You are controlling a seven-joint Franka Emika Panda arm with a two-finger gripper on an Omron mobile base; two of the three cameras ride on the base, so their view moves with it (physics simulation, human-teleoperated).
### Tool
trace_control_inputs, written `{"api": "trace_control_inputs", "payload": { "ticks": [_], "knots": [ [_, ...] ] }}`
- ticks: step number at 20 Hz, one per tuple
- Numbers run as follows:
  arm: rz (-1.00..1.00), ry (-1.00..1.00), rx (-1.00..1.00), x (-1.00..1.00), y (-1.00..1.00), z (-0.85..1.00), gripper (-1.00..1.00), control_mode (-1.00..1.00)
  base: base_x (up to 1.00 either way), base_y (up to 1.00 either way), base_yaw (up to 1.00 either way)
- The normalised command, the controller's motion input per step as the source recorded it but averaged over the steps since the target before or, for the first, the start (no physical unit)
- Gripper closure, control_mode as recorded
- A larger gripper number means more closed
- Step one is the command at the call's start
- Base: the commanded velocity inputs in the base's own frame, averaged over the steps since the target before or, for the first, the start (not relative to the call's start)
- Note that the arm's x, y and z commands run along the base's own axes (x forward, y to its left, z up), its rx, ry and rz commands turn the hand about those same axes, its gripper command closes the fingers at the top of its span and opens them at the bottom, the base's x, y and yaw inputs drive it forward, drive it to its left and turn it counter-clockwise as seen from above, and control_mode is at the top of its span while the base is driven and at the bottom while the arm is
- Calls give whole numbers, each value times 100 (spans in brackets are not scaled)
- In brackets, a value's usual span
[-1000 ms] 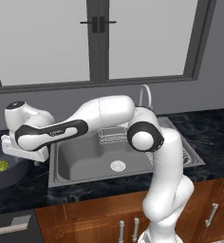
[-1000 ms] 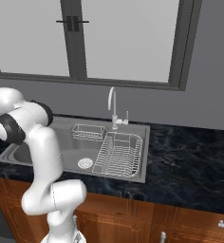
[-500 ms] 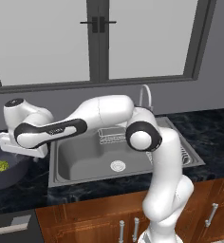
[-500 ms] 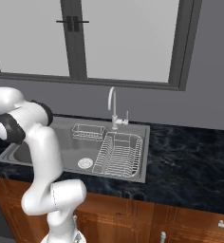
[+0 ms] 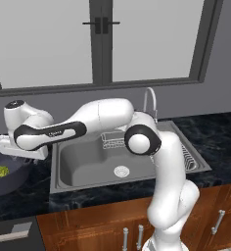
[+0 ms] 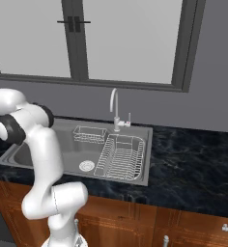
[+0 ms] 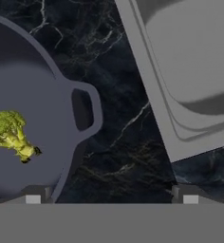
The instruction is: Dump the broccoli from the pot into the sink. Then turn on the water and wash the broccoli. Then turn off the water and put the broccoli back in the pot.
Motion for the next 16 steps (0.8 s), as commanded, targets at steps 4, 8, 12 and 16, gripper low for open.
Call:
{"api": "trace_control_inputs", "payload": {
  "ticks": [4,8,12,16],
  "knots": [
    [0,0,0,0,16,-1,-100,-100,0,0,0],
    [0,0,0,0,19,0,-100,-100,0,0,0],
    [0,2,0,0,22,-8,-100,-100,0,0,0],
    [0,2,0,1,19,-15,-100,-100,0,0,0]
  ]
}}
